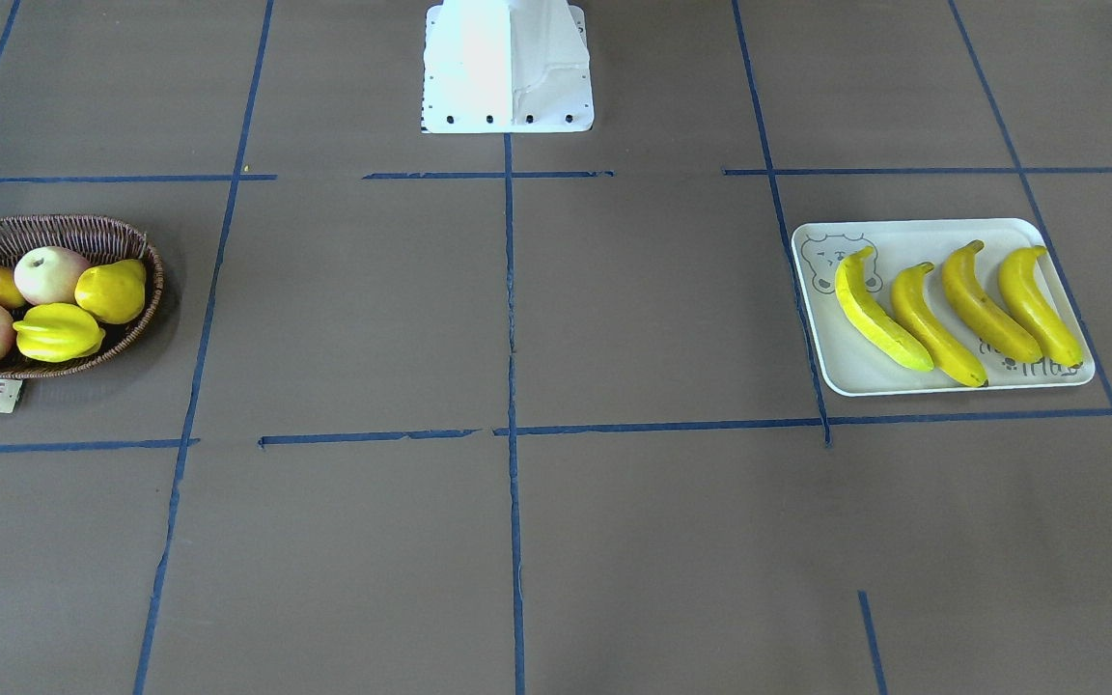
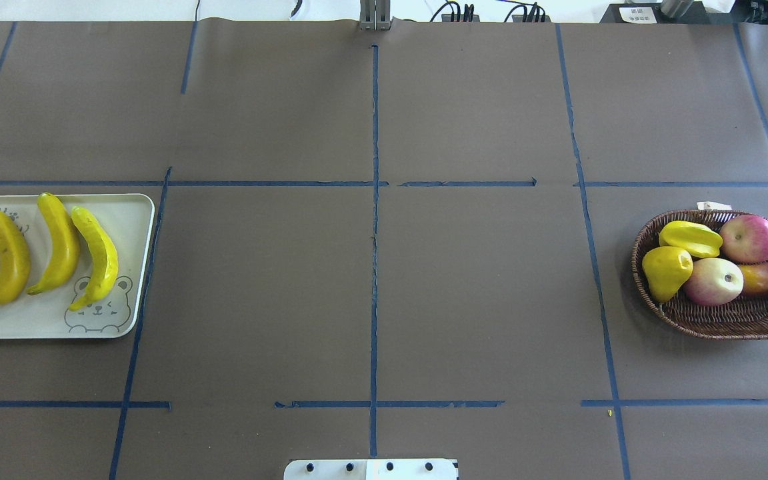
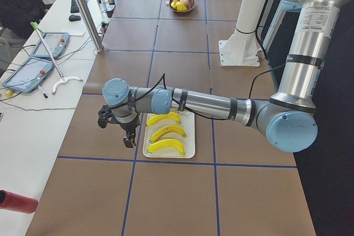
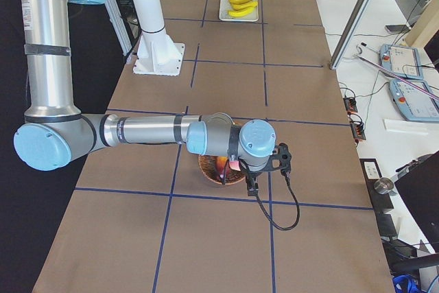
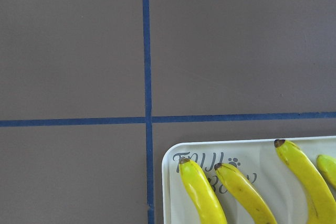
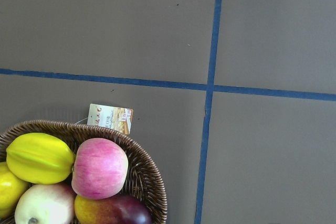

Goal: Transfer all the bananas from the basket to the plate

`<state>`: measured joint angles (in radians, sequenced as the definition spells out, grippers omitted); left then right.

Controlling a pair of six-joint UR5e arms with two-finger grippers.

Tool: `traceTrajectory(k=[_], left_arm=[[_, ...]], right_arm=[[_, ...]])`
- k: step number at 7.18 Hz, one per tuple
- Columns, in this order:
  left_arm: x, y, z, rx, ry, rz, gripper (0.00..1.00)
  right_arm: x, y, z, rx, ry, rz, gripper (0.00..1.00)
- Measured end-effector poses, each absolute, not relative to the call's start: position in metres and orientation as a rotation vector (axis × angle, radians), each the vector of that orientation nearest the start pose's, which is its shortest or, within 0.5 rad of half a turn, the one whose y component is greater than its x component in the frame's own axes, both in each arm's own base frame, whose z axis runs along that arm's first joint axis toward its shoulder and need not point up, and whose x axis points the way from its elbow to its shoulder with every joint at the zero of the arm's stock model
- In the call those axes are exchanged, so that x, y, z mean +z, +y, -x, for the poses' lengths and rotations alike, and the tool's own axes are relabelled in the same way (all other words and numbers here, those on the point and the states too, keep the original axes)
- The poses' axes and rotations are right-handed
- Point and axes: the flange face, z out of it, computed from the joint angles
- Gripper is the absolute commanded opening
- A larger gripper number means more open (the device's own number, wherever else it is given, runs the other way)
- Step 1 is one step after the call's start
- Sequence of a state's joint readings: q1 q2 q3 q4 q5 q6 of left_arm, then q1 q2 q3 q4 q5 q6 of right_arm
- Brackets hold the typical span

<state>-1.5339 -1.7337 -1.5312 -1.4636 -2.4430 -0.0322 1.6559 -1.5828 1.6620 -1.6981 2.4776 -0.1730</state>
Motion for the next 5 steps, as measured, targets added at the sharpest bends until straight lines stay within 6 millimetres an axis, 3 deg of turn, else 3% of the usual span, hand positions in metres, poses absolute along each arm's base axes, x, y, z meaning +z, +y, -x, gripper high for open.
traceTrajectory(k=[2,5], left_arm=[[0.607,-0.551,0.043,-0.002,0.879,0.018,1.0],[0.621,-0.531,0.079,0.025,0.871,-0.041,1.0]], right_arm=[[0.633,-0.468,-0.096,-0.056,-0.881,-0.055,1.0],[0.639,-0.464,-0.096,-0.052,-0.876,-0.043,1.0]])
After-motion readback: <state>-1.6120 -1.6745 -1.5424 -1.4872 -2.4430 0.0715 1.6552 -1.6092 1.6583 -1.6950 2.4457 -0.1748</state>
